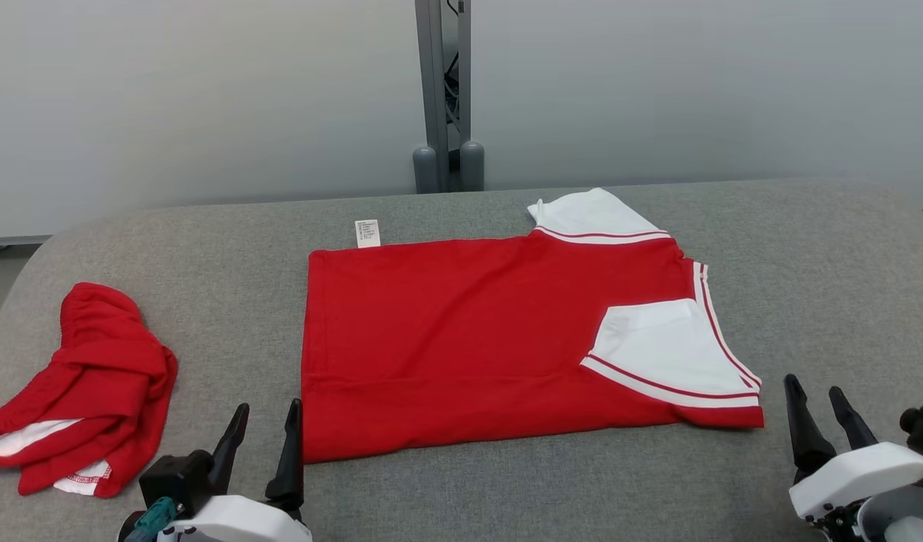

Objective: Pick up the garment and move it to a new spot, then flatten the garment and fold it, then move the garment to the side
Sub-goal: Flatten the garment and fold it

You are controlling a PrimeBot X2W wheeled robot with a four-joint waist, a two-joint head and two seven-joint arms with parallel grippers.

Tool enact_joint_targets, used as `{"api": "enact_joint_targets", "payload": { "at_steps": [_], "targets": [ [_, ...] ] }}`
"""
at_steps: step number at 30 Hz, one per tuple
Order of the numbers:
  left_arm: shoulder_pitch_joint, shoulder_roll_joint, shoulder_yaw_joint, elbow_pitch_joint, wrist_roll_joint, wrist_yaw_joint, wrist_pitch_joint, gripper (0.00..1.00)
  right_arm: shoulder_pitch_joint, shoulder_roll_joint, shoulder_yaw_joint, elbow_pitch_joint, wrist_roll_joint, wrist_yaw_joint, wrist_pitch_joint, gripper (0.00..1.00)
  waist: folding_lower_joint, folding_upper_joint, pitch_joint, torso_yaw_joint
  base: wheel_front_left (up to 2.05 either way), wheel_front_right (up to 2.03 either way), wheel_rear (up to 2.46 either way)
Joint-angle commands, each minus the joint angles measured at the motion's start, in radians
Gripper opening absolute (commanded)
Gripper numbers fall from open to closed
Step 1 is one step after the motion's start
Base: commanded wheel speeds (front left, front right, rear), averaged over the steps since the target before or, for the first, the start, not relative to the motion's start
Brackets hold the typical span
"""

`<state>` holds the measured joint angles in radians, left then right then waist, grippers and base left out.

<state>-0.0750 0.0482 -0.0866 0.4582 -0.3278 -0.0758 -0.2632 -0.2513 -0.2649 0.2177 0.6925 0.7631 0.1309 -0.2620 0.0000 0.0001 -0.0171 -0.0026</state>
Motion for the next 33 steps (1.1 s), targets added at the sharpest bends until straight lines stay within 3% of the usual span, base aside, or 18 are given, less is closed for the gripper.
{"api": "enact_joint_targets", "payload": {
  "at_steps": [1, 7, 14, 23, 33],
  "targets": [
    [0.011, 0.006, -0.002, -0.011, -0.011, 0.01, -0.001, 1.0, 0.021, 0.006, -0.017, -0.009, -0.025, 0.0, -0.004, 1.0, 0.0, -0.0001, -0.001, 0.003, 0.0, 0.0, 0.0],
    [0.027, 0.005, -0.018, -0.037, -0.016, 0.033, -0.001, 1.0, 0.067, 0.051, -0.051, -0.024, -0.139, 0.0, -0.004, 1.0, 0.0, -0.0001, -0.003, 0.012, 0.0, 0.0, 0.0],
    [0.028, 0.005, -0.027, -0.023, -0.035, 0.035, -0.001, 1.0, 0.064, 0.069, -0.075, -0.019, -0.185, 0.0, -0.004, 1.0, 0.0, -0.0001, -0.001, 0.015, 0.0, 0.0, 0.0],
    [-0.039, 0.005, -0.184, 0.223, -0.208, -0.036, -0.001, 1.0, 0.019, 0.08, -0.058, 0.076, -0.149, 0.0, 0.001, 1.0, 0.0, -0.0001, 0.028, 0.012, 0.0, 0.0, 0.0],
    [-0.165, 0.005, -0.278, 0.391, -0.469, -0.053, 0.018, 1.0, -0.053, 0.069, -0.011, 0.145, -0.099, 0.0, 0.0, 1.0, 0.0, -0.0001, 0.084, 0.016, 0.0, 0.0, 0.0]
  ]
}}
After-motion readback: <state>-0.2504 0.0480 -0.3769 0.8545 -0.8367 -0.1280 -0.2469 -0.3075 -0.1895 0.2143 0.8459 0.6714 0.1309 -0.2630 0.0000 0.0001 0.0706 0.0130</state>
